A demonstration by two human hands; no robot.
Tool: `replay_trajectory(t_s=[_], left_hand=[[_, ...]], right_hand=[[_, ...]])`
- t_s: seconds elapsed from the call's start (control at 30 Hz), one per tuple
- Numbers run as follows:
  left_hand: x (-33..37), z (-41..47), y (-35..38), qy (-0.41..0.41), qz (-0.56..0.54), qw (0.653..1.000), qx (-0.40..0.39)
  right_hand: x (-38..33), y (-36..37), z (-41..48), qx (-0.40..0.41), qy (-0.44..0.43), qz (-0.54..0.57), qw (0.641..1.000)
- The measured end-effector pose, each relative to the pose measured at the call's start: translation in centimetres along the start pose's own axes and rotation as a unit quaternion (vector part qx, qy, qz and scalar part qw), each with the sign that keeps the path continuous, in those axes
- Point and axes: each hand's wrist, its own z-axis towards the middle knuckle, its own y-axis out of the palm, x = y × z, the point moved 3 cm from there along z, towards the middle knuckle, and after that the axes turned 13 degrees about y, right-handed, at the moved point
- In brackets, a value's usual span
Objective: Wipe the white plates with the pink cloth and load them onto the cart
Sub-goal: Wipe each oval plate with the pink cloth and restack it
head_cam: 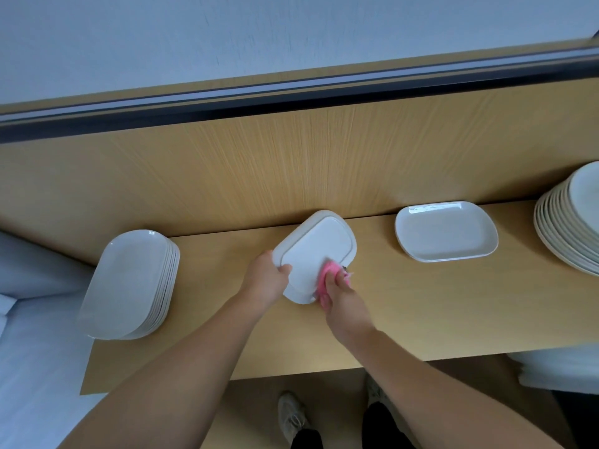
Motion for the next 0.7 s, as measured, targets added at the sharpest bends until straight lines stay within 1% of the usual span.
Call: replay_trajectory(t_s=[0.07, 0.13, 0.2, 0.27, 0.33, 0.43, 0.5, 0.6, 0.7], left_hand=[[-0.4, -0.3, 0.1, -0.013, -0.002, 1.0, -0.009], [-0.9, -0.5, 0.3, -0.023, -0.011, 1.0, -0.011], [-1.3, -0.6, 0.6, -0.028, -0.018, 0.999, -0.01], [-1.2, -0.7, 0.7, -0.024, -0.021, 0.999, -0.012], [-1.0, -0.8, 0.5, -0.016, -0.028, 0.999, -0.013], [-0.9, -0.9, 0.3, -0.008, -0.04, 0.999, -0.022], [-1.0, -1.0, 0.2, -0.004, -0.04, 0.999, -0.028], [-0.9, -1.1, 0.1, -0.001, -0.043, 0.999, -0.03], [-0.8, -1.1, 0.1, -0.004, -0.06, 0.998, -0.032]], right_hand=[[-0.3, 0.7, -0.8, 0.023, -0.007, -0.025, 0.999], [-0.9, 1.2, -1.8, 0.057, -0.032, -0.037, 0.997], [-1.4, 2.1, -2.7, 0.051, -0.062, -0.066, 0.995], [-2.2, 2.4, -3.5, 0.075, -0.094, -0.108, 0.987], [-2.5, 1.6, -3.7, 0.094, -0.125, -0.132, 0.979], [-2.1, -0.2, -3.0, 0.107, -0.15, -0.162, 0.97], [-1.7, -1.0, -2.1, 0.093, -0.147, -0.168, 0.97], [-1.2, -1.8, -0.3, 0.046, -0.129, -0.143, 0.98], [-0.3, -3.3, 1.7, 0.003, -0.091, -0.177, 0.98]])
